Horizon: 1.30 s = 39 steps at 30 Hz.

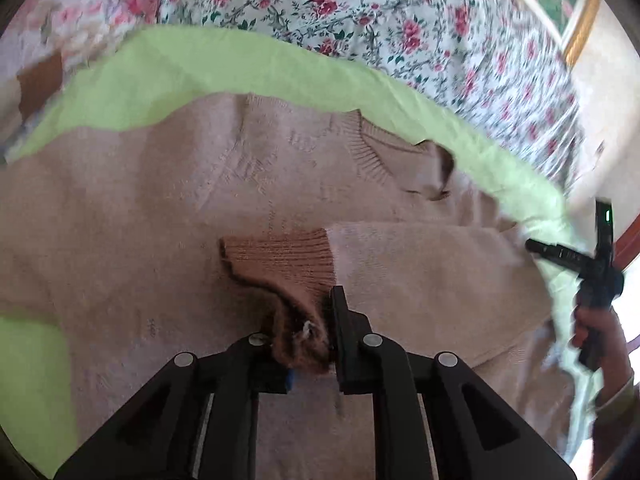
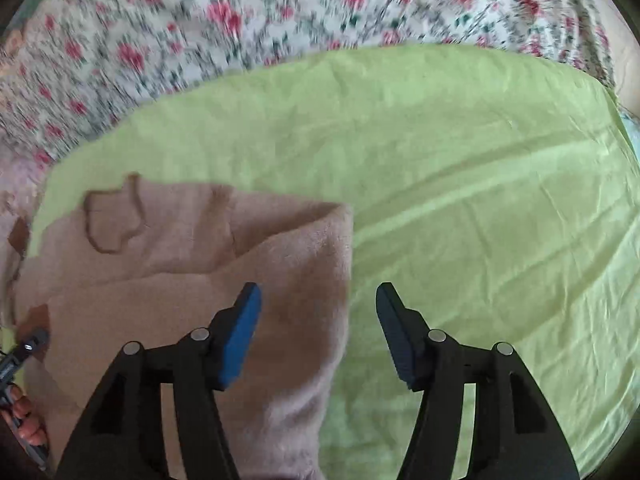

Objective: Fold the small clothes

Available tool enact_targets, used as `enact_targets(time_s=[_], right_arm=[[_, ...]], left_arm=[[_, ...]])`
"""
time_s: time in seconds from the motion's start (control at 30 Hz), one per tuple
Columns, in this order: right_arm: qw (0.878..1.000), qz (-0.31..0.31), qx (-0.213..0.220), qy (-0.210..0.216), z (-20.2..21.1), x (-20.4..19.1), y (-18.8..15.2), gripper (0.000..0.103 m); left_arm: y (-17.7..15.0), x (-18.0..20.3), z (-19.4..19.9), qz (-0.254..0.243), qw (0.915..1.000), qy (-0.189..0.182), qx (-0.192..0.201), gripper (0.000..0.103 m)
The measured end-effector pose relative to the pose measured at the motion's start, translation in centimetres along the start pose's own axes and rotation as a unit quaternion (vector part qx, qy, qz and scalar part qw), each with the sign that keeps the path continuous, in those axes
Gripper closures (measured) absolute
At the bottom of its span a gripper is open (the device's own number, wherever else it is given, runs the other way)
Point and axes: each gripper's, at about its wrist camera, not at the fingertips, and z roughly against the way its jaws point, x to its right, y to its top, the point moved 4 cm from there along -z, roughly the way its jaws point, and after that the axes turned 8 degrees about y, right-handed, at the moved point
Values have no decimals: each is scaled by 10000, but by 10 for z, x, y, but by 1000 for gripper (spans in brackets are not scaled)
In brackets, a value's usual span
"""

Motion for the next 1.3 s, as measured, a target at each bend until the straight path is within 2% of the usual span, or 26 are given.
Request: enact_targets(time_s=[0.03,0.1,0.13,0.2,0.23,0.27,0.3,0.37,0.4,0.47,0.57,0.67,0.7,0.73,0.8,0.83,0.9,1.0,1.07,1.13,1.17,1.2,1.27,1.3], right_arm=[[9992,-27,-15,-397,-4,8,1,43],[9990,-291,170,-280,10,13,-3,44],[9990,-332,311,26,22,7,-7,44],[9943,-187,527,910,48,-16,-23,44],[9872,-112,496,1513,57,-32,-36,44],[9810,-66,366,1903,59,-41,-48,44],[9794,-60,138,2015,55,-46,-62,44],[9896,-150,-138,1427,43,-35,-80,46],[9893,-285,-72,1432,42,-27,-85,48],[9842,-701,125,1620,54,-20,-85,49],[9774,-700,410,1950,82,-32,-84,47],[9727,-557,505,2197,99,-61,-88,46],[9712,-529,503,2266,103,-66,-92,45],[9692,-514,488,2360,108,-73,-96,45],[9667,-481,394,2480,107,-84,-103,45],[9666,-449,324,2501,107,-89,-108,44],[9655,-431,202,2559,103,-97,-117,44],[9651,-395,28,2588,94,-108,-124,44],[9644,-368,-83,2616,90,-115,-130,44],[9631,-382,-143,2659,86,-119,-132,44],[9623,-399,-166,2686,85,-121,-133,44],[9626,-402,-176,2672,84,-123,-134,44],[9643,-384,-189,2614,81,-125,-134,44],[9671,-418,-165,2505,81,-125,-133,44]], left_arm=[[1,-1,0,-91,9998,173,28,90],[2,-5,3,-47,9998,162,46,90],[2,-6,7,-37,9999,120,103,90],[-1,-6,12,-122,9997,121,149,90],[-4,-6,13,-171,9996,147,143,90],[-5,-5,13,-203,9996,161,130,90],[-9,-6,15,-224,9995,186,110,90],[-16,-11,17,-221,9995,229,67,90],[-20,-16,18,-197,9994,277,27,89],[-25,-28,25,-111,9994,338,6,88],[-24,-52,49,37,9982,554,211,88],[-7,-84,73,155,9941,949,496,75],[1,-94,78,152,9914,1173,565,64],[8,-102,80,118,9883,1391,613,53],[28,-121,82,-32,9778,1972,705,38],[36,-130,81,-105,9722,2224,720,34],[57,-151,75,-294,9582,2757,710,33],[90,-175,50,-670,9367,3389,565,23],[105,-189,31,-954,9169,3852,435,22],[114,-205,8,-1040,9010,4210,140,21],[118,-213,-1,-1066,8978,4272,30,21],[120,-222,-10,-1049,8997,4236,-86,23],[121,-235,-19,-942,9052,4138,-229,61],[118,-243,-24,-815,9113,4018,-384,98]])
